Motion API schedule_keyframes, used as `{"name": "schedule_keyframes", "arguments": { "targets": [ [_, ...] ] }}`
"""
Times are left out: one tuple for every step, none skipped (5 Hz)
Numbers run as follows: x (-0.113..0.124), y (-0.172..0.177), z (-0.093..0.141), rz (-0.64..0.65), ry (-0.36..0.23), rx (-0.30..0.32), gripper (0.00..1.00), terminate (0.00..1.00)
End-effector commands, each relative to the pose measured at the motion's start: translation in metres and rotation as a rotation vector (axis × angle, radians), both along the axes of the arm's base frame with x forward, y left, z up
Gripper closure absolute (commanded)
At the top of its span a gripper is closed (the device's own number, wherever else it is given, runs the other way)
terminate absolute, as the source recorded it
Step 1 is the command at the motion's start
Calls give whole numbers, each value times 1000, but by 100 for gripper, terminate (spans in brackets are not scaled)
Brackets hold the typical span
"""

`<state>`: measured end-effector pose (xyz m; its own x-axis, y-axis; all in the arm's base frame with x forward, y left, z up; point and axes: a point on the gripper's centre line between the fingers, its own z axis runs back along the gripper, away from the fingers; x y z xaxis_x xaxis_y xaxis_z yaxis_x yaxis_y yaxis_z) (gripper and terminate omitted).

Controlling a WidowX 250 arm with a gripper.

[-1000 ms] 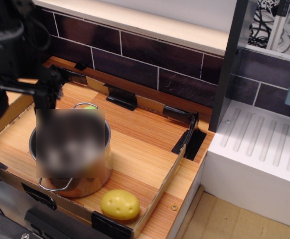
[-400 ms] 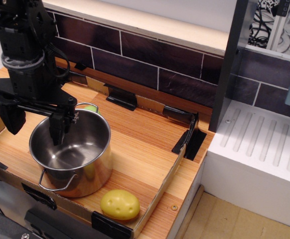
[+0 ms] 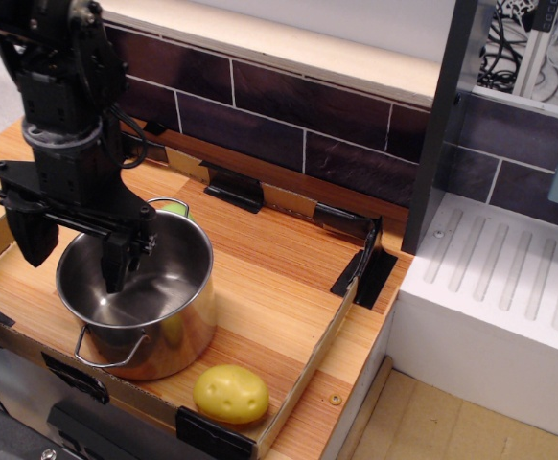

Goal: Topple metal pot

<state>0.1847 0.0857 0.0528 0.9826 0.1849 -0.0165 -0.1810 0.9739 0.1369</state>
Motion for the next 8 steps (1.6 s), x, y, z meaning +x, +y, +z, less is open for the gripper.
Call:
{"name": "schedule_keyframes", "arguments": {
  "targets": [
    [15, 5, 8, -92, -35, 28, 0, 0],
    [14, 6, 7, -85, -27, 20, 100, 0],
    [16, 7, 6, -74, -32, 18, 100, 0],
    [17, 9, 8, -60, -30, 15, 100, 0],
    [15, 12, 11, -42, -40, 43, 100, 0],
    [12, 15, 20, -2, -22, 115, 100, 0],
    [9, 19, 32, 20, -43, 133, 100, 0],
    [5, 26, 51, 41, -6, 111, 100, 0]
  ]
}}
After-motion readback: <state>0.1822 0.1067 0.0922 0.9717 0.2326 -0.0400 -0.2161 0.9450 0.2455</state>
